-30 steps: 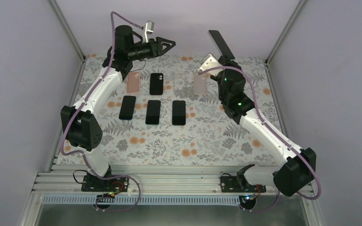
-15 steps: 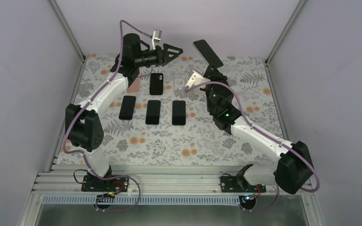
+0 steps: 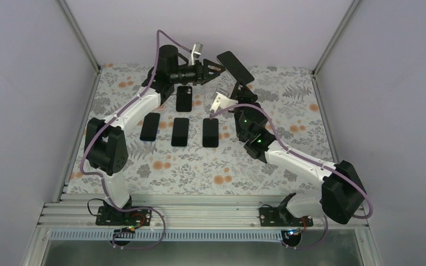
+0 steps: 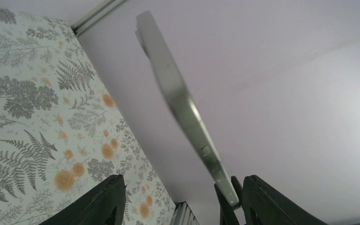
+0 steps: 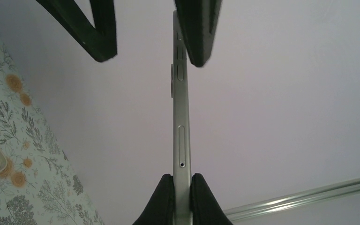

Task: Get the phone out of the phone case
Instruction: Place the phone at the center of the board.

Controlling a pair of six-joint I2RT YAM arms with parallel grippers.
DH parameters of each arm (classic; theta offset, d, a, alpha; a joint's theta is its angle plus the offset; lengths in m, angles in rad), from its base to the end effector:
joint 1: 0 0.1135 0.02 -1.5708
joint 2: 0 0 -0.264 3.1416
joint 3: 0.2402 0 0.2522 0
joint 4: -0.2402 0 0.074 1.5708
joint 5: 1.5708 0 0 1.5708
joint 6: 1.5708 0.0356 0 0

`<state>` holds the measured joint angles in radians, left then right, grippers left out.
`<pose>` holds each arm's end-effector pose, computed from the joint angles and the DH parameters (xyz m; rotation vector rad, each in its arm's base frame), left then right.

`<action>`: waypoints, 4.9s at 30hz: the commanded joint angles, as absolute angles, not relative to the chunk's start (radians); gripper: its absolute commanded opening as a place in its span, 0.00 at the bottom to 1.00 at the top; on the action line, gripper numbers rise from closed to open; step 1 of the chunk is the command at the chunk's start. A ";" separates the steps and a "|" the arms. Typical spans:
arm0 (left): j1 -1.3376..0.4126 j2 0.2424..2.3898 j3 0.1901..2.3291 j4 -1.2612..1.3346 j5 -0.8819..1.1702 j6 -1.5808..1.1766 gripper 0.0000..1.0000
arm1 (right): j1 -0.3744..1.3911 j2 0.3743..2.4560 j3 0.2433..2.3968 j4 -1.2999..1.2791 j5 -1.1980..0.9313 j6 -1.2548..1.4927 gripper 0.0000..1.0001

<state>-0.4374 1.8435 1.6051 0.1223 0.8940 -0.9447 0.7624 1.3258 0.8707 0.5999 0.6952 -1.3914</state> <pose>0.3859 -0.2111 0.3570 0.2964 1.9652 -1.7123 0.2346 0.1925 0.3305 -0.9692 1.1982 -0.9982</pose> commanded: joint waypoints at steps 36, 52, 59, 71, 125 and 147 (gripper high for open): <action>-0.414 1.909 1.533 0.302 0.955 -1.107 0.02 | 0.834 1.323 0.839 0.505 0.724 -1.278 0.73; -0.427 2.029 1.555 0.129 0.978 -0.856 0.02 | 0.658 1.157 1.028 -0.407 0.092 -0.687 0.99; -0.496 2.089 1.548 -0.107 1.031 -0.644 0.02 | 0.482 1.133 1.096 -0.446 -0.167 -0.533 0.99; -0.557 2.204 1.634 -0.305 1.011 -0.488 0.04 | 0.301 1.135 1.035 -0.506 -0.318 -0.469 0.99; -0.594 2.459 1.870 -0.423 0.916 -0.529 0.22 | 0.169 1.764 0.910 -0.475 -0.496 -1.166 0.80; -0.606 2.448 1.847 -0.448 0.833 -0.536 0.54 | 0.169 1.770 0.911 -0.465 -0.471 -1.148 0.80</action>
